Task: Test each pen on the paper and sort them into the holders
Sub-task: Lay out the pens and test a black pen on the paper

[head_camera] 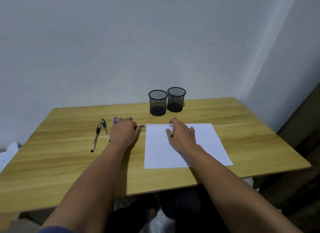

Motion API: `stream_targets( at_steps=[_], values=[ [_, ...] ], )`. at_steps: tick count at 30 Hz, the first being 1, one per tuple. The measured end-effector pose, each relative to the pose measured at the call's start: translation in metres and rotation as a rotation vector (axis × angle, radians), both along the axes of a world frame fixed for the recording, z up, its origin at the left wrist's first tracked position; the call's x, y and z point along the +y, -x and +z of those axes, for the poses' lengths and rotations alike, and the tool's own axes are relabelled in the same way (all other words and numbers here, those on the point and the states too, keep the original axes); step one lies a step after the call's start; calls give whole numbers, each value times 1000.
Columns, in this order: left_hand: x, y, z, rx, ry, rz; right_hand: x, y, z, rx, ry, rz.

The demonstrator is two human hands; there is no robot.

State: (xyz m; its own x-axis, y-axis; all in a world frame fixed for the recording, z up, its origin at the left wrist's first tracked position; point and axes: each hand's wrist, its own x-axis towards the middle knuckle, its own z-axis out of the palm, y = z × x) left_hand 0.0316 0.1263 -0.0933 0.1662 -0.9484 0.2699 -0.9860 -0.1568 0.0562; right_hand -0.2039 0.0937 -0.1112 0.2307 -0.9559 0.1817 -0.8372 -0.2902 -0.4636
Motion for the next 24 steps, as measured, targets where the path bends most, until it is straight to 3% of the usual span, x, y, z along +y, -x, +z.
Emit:
stream_targets(
  at_steps=[7, 15, 20, 24],
  values=[
    [4, -2, 1, 24, 18, 84, -2, 11, -10, 29, 19, 69],
    [3, 5, -6, -92, -4, 143, -3, 12, -11, 35, 35, 69],
    [5, 20, -2, 46, 118, -116, -7, 14, -6, 21, 43, 71],
    [9, 34, -11, 121, 78, -305, -11, 14, -2, -224, 232, 94]
  ],
)
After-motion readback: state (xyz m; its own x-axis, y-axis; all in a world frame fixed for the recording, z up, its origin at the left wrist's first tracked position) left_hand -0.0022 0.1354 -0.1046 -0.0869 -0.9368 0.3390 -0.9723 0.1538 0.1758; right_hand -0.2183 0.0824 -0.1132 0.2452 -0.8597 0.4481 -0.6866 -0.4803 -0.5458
